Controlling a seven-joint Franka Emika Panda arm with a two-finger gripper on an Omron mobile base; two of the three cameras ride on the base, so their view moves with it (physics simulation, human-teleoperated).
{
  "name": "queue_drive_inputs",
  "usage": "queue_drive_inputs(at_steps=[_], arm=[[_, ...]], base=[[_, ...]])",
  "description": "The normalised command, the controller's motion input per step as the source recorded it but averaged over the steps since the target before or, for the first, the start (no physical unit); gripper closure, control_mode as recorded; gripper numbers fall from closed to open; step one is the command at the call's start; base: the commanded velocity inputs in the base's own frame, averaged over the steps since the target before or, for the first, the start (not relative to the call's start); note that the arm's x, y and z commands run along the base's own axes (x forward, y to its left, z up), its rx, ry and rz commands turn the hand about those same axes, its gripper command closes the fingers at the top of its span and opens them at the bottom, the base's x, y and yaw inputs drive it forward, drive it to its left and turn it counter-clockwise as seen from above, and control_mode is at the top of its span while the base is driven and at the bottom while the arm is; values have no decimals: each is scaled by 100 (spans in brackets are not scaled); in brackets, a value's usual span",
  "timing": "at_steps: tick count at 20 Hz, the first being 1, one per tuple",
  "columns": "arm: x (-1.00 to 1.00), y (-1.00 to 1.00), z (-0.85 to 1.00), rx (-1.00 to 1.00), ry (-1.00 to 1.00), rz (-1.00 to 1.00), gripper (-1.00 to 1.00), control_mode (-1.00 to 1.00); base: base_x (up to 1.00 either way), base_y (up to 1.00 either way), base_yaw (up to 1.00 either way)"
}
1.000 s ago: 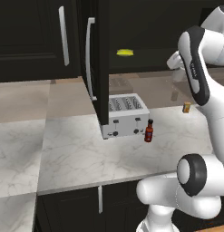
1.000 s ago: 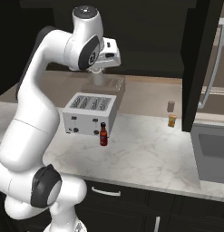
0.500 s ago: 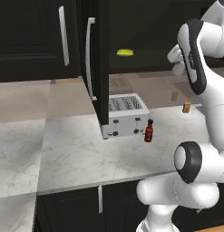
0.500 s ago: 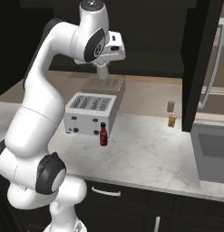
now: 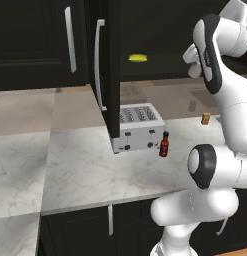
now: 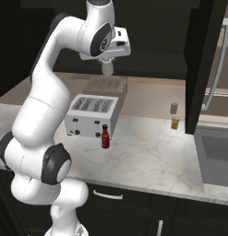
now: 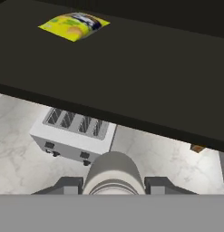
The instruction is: Pick the condiment bottle and shaker from the counter and place them in the cabinet.
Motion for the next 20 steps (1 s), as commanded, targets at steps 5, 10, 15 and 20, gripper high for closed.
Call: queue_drive_inputs(at_steps=[5, 10, 15, 20], arm=[[33, 0, 0, 0, 0, 0, 100, -100], [23, 0, 0, 0, 0, 0, 100, -100], [7, 0, -1, 0, 0, 0, 100, -100], [15, 0, -15, 0, 0, 0, 100, -100]], base=[[0, 0, 0], [0, 0, 0], [0, 0, 0], [0, 0, 0]])
